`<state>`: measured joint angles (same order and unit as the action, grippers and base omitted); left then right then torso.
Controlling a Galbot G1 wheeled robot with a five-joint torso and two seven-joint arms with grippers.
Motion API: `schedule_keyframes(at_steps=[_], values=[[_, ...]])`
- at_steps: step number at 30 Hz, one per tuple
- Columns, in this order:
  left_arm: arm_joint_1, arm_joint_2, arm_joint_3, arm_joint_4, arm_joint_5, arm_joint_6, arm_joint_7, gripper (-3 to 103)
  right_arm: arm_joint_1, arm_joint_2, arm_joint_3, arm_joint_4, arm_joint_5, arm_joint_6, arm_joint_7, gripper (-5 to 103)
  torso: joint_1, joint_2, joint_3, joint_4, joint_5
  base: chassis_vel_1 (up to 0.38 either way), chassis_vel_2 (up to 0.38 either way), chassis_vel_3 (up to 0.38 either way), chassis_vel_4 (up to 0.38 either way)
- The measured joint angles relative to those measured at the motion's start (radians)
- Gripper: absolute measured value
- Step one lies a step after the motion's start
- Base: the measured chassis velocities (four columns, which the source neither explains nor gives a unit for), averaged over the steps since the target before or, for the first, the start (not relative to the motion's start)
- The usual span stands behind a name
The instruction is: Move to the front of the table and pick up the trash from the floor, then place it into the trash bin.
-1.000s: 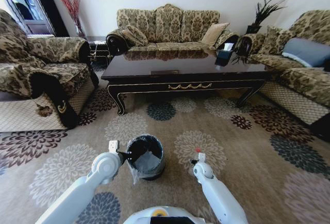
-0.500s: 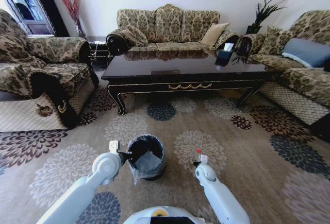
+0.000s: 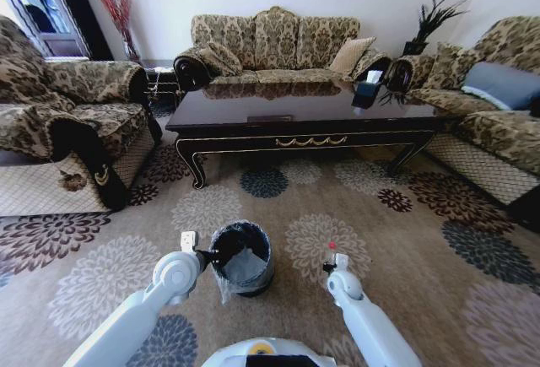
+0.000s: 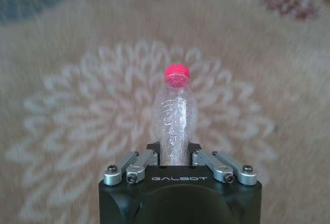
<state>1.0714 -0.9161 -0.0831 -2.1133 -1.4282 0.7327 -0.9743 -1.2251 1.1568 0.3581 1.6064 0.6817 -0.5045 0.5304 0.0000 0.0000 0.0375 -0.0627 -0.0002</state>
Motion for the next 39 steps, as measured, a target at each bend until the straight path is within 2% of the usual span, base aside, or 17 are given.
schedule_keyframes(at_steps=[3,5,7,9,13,16,19,24,32,35,37,39], values=[[0.005,-0.009,0.004,-0.006,0.002,0.001,-0.009,0,-0.031,-0.035,0.016,0.081,-0.003,0.023,-0.013,24,0.0,0.0,0.0,-0.0001,0.0001,0.0,0.0,0.0,0.0],[0.013,-0.018,0.004,-0.014,0.007,0.001,-0.012,0,-0.08,-0.069,0.028,0.182,-0.004,0.046,-0.026,24,0.0,0.0,0.0,0.0011,0.0003,0.0,0.0,0.0,0.0],[0.006,-0.022,0.009,-0.013,0.008,0.002,-0.013,0,-0.109,-0.08,0.039,0.227,-0.005,0.055,-0.032,24,0.0,0.0,0.0,0.0009,0.0003,0.0,0.0,0.0,0.0],[-0.012,-0.032,0.021,0.001,0.007,0.002,-0.012,0,-0.157,-0.1,0.054,0.326,-0.009,0.071,-0.045,24,0.0,0.0,0.0,-0.0003,0.0004,0.0,0.0,0.0,0.0],[-0.025,-0.046,0.032,0.02,0.006,0.002,-0.012,0,-0.183,-0.122,0.061,0.415,-0.022,0.081,-0.057,24,0.0,0.0,0.0,0.0006,0.0004,0.0,0.0,0.0,0.0],[-0.083,-0.078,0.085,0.062,0.007,0.003,-0.018,0,-0.244,-0.14,0.089,0.56,-0.035,0.092,-0.073,24,0.0,0.0,0.0,0.0008,0.0001,0.0,0.0,0.0,0.0],[-0.145,-0.112,0.139,0.097,0.003,0.003,-0.027,0,-0.284,-0.147,0.111,0.651,-0.044,0.1,-0.09,24,0.0,0.0,0.0,0.0001,0.0001,0.0,0.0,0.0,0.0],[-0.221,-0.147,0.205,0.141,-0.002,0.003,-0.046,0,-0.339,-0.152,0.121,0.743,-0.099,0.121,-0.136,24,0.0,0.0,0.0,0.0005,0.0003,0.0,0.0,0.0,0.0],[-0.299,-0.179,0.326,0.168,-0.016,0.003,-0.066,0,-0.387,-0.159,0.112,0.86,-0.116,0.145,-0.191,24,0.0,0.0,0.0,0.0004,0.0003,0.0,0.0,0.0,0.0],[-0.344,-0.222,0.403,0.204,-0.018,0.003,-0.076,0,-0.422,-0.15,0.117,0.897,-0.128,0.162,-0.212,24,0.0,0.0,0.0,0.0004,0.0002,0.0,0.0,0.0,0.0],[-0.349,-0.226,0.409,0.207,-0.018,0.003,-0.077,0,-0.425,-0.149,0.118,0.898,-0.13,0.163,-0.215,24,0.0,0.0,0.0,0.0004,0.0003,0.0,0.0,0.0,0.0],[-0.388,-0.266,0.452,0.237,-0.022,0.003,-0.084,0,-0.46,-0.137,0.121,0.903,-0.161,0.18,-0.244,24,0.0,0.0,0.0,0.0004,0.0004,0.0,0.0,0.0,0.0]])
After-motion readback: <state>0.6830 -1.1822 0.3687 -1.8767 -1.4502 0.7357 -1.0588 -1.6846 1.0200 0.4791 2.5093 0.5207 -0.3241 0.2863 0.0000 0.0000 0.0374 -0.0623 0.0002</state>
